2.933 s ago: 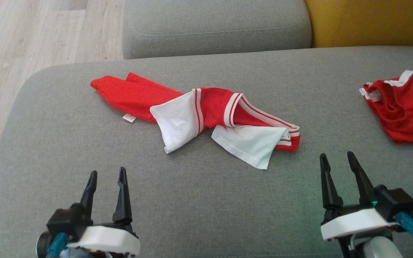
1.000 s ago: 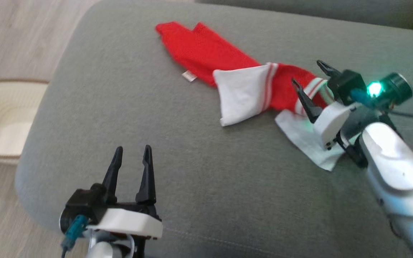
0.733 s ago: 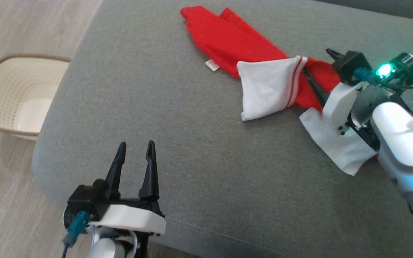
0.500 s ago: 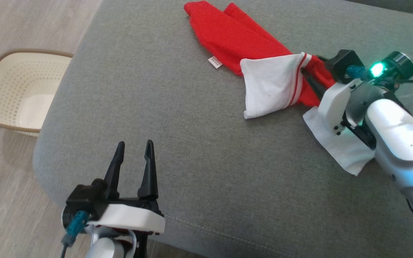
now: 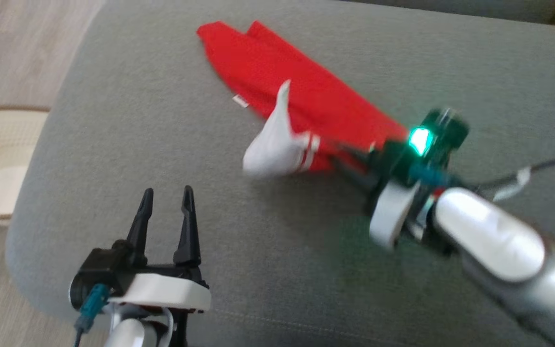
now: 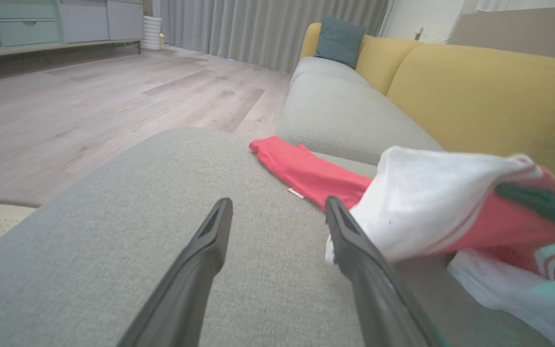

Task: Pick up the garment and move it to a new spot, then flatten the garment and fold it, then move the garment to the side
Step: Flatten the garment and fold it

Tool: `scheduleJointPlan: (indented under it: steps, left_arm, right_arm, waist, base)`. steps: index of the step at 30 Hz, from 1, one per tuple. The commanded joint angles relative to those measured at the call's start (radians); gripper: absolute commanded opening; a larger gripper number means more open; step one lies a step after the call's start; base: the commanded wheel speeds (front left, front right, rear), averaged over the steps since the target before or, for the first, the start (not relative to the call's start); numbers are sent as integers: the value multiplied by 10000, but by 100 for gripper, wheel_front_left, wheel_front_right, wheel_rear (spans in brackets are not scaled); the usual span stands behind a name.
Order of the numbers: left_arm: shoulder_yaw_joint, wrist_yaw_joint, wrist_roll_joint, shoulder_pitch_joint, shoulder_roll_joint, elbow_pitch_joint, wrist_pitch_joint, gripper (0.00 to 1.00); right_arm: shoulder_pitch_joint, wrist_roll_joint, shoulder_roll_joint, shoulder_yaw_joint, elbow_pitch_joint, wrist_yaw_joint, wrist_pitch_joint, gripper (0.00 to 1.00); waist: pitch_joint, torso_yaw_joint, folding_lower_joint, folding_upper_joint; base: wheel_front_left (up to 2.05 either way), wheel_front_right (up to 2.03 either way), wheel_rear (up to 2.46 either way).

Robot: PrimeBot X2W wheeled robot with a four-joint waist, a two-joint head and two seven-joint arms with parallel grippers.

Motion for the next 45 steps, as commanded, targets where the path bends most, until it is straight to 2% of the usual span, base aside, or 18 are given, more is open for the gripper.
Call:
scheduleJointPlan:
  steps: [1, 6, 10, 14, 15, 16, 17, 18, 26, 31, 38, 41, 45]
  left_arm:
    - [481, -85, 157, -189, -24, -397, -120, 100]
    - [660, -230, 375, -166, -24, -428, -120, 100]
    - [727, -303, 479, -238, -24, -442, -120, 100]
    - [859, -367, 587, -264, -24, -434, -120, 100]
    - [880, -376, 602, -266, -24, -432, -120, 100]
    - [897, -386, 610, -272, -24, -426, -120, 100]
    - [906, -399, 613, -275, -24, -417, -120, 100]
    - [913, -406, 614, -273, -24, -407, -120, 100]
    - [963, -399, 601, -191, -24, -356, -120, 100]
    - [994, -397, 568, -128, -24, -371, -120, 100]
    - [918, -386, 538, -144, -24, -401, -120, 100]
    - [925, -385, 535, -145, -24, -406, -120, 100]
    - [881, -395, 520, -255, -24, -430, -120, 100]
  right_arm:
    - [624, 114, -220, 104, -822, -9, 80, 0]
    - [2067, 134, -262, 613, -2117, -9, 553, 0]
    - [3101, 138, 32, 914, -2060, -9, 610, 0]
    - [3733, -145, 592, 628, -1505, -9, 276, 0]
    - [3835, -177, 691, 529, -1420, -9, 195, 20]
    - [3921, -207, 775, 428, -1357, -9, 113, 50]
    - [3994, -224, 828, 350, -1306, -9, 60, 91]
    - [4050, -231, 860, 261, -1286, -9, -3, 100]
    - [4580, -226, 895, -781, -1759, -9, -209, 100]
    - [5011, -605, 926, -2160, -2421, -9, -58, 100]
    - [5309, -1276, 997, -4455, -3122, -9, 256, 100]
    - [5409, -1544, 1069, -5236, -2993, -9, 714, 100]
    - [5178, -1658, 1020, -5515, -2109, -9, 1409, 100]
  waist:
    - [-208, -400, -1, 0]
    - [-225, -956, -1, 0]
    - [-152, -1256, -1, 0]
    - [-121, -1596, -1, 0]
    - [-124, -1659, -1, 0]
    - [-126, -1720, -1, 0]
    - [-137, -1778, -1, 0]
    - [-153, -1838, -1, 0]
    - [-366, -2260, -1, 0]
    - [-503, -2515, -1, 0]
    - [-588, -2525, -1, 0]
    - [-554, -2463, -1, 0]
    - [-394, -2325, -1, 0]
  base:
    - [0, 0, 0]
    - [0, 0, 0]
    - [0, 0, 0]
    - [0, 0, 0]
    - [0, 0, 0]
    - [0, 0, 0]
    - [0, 0, 0]
    - [0, 0, 0]
    - [0, 0, 0]
    - [0, 0, 0]
    - [0, 0, 0]
    - [0, 0, 0]
    - [0, 0, 0]
